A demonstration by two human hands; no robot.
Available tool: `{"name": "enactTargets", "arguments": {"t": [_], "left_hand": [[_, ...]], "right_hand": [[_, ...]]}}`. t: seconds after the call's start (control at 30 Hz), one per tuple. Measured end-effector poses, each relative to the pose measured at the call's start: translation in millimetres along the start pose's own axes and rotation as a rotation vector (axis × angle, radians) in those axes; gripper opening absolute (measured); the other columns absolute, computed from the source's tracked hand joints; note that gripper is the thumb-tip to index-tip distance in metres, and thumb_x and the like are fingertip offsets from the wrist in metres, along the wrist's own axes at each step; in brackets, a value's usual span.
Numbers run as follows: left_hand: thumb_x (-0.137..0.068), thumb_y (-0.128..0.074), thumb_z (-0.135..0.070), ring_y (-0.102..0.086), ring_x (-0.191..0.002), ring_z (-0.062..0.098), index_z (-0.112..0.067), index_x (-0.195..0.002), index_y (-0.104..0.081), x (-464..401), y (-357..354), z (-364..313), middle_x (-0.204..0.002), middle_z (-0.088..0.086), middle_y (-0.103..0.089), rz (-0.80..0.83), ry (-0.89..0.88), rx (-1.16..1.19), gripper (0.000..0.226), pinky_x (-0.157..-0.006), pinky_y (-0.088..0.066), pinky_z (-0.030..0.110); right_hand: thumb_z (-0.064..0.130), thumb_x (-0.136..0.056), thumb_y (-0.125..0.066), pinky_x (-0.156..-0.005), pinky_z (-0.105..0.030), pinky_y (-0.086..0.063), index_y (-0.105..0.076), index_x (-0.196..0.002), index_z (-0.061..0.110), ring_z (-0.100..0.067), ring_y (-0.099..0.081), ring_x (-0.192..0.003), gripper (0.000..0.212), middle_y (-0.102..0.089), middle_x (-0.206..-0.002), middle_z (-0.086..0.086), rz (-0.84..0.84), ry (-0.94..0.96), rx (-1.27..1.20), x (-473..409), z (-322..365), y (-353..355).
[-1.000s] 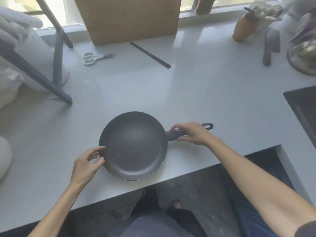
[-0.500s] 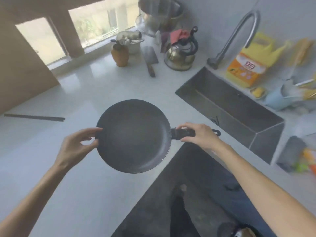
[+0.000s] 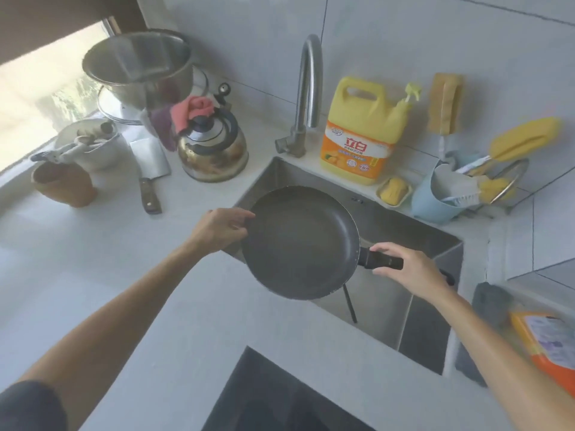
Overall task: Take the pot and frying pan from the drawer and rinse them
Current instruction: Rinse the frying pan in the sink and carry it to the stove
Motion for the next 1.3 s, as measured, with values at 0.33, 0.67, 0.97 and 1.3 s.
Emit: {"name": "enactTargets", "arguments": {"t": [0.33, 0.67, 0.97, 1.3], "left_hand": [[-0.080, -0.056, -0.008, -0.061, -0.104, 0.028, -0.023, -0.129, -0.057, -164.2, -122.5, 78.0, -0.109, 0.012, -0.069, 0.209, 0.069, -0.327, 0.051, -0.094, -0.046, 0.033], [-0.089, -0.051, -0.013, -0.063, -0.101, 0.031, -0.022, -0.138, -0.045, -201.7, -171.2, 122.0, -0.113, 0.012, -0.067, 0.384, 0.066, -0.671, 0.050, -0.088, -0.050, 0.037], [-0.090, -0.050, -0.035, -0.063, -0.101, 0.023, -0.028, -0.121, -0.052, -219.3, -152.1, 97.5, -0.108, -0.004, -0.069, 0.419, -0.028, -0.717, 0.032, -0.082, -0.048, 0.033], [-0.078, -0.055, -0.063, -0.061, -0.072, 0.005, -0.034, -0.101, -0.058, -267.9, -47.5, -19.9, -0.074, -0.015, -0.063, -0.455, -0.128, -0.150, 0.037, -0.060, -0.038, 0.024]], "right_hand": [[0.028, -0.074, -0.075, -0.075, -0.029, -0.045, -0.061, -0.108, 0.039, -0.015, -0.065, -0.093, 0.038, -0.071, -0.100, 0.014, -0.019, -0.187, -0.057, -115.1, -111.6, -116.4], [0.029, -0.070, -0.079, -0.073, -0.031, -0.047, -0.064, -0.108, 0.034, -0.022, -0.068, -0.088, 0.041, -0.074, -0.092, 0.009, -0.037, -0.179, 0.040, -157.7, -139.6, -171.8], [0.027, -0.069, -0.080, -0.066, -0.024, -0.039, -0.052, -0.104, 0.046, -0.013, -0.063, -0.073, 0.049, -0.069, -0.079, 0.017, -0.006, -0.144, 0.042, -164.1, -148.3, -179.1], [0.022, -0.070, -0.081, -0.060, -0.015, -0.040, -0.063, -0.100, 0.039, -0.017, -0.062, -0.070, 0.038, -0.069, -0.076, 0.013, 0.017, -0.178, 0.016, -164.6, -148.9, -183.5]]}}
Point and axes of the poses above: each hand's wrist, its own x-axis away from the middle knuckle, its own y-axis out of the back of the hand, z = x × y, the point moved 4 cm from there along -x, towards the middle knuckle
